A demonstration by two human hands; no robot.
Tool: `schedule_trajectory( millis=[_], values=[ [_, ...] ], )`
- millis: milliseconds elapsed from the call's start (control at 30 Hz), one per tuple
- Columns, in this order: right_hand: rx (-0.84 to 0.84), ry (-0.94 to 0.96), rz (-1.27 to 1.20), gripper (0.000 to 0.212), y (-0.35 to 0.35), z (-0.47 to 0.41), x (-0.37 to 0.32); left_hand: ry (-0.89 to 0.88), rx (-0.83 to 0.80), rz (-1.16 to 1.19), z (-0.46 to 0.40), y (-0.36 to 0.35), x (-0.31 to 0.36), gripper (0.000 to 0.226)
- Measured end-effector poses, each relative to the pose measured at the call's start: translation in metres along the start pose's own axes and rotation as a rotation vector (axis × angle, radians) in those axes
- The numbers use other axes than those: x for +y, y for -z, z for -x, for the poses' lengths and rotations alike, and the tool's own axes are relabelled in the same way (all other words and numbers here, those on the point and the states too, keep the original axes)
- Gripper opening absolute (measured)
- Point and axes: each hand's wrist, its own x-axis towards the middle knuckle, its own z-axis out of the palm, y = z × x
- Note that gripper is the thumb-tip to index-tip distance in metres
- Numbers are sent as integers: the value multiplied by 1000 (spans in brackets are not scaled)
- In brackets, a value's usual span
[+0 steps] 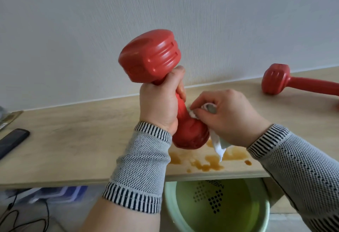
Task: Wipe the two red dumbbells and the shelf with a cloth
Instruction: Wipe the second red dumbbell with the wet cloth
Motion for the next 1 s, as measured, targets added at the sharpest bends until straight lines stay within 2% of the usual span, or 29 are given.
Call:
schedule_trajectory(
  millis=[133,233,300,367,467,533,633,700,800,900,1000],
  values=[
    [-89,61,48,16,-3,9,-11,17,76,-73,-2,6,-1,40],
    [-38,-49,-8,22,0,4,-3,69,44,38,-1,4,1,37],
    [23,-137,-14,14,3,-2,3,49,-11,64,3,-3,4,37],
    [20,-163,-29,5,4,-2,1,-14,-8,-12,4,-6,4,39],
    [-79,-65,46,4,2,7,-13,-66,57,-120,-2,1,0,39],
    [-126,-12,59,5,1,10,-15,-31,90,-106,-3,5,-2,37],
    [-76,-115,-5,1,4,1,-4,20,6,-5,1,2,0,37],
    [-35,-157,-33,3,6,-2,0,-11,-41,-7,5,-2,2,37],
    [-90,-72,20,5,5,3,-9,-66,26,-68,2,0,1,38],
    [-129,43,33,7,3,9,-16,-16,95,-8,-3,7,1,38],
    [-51,-26,-1,9,4,3,-9,-6,33,48,0,3,2,37]
  ],
)
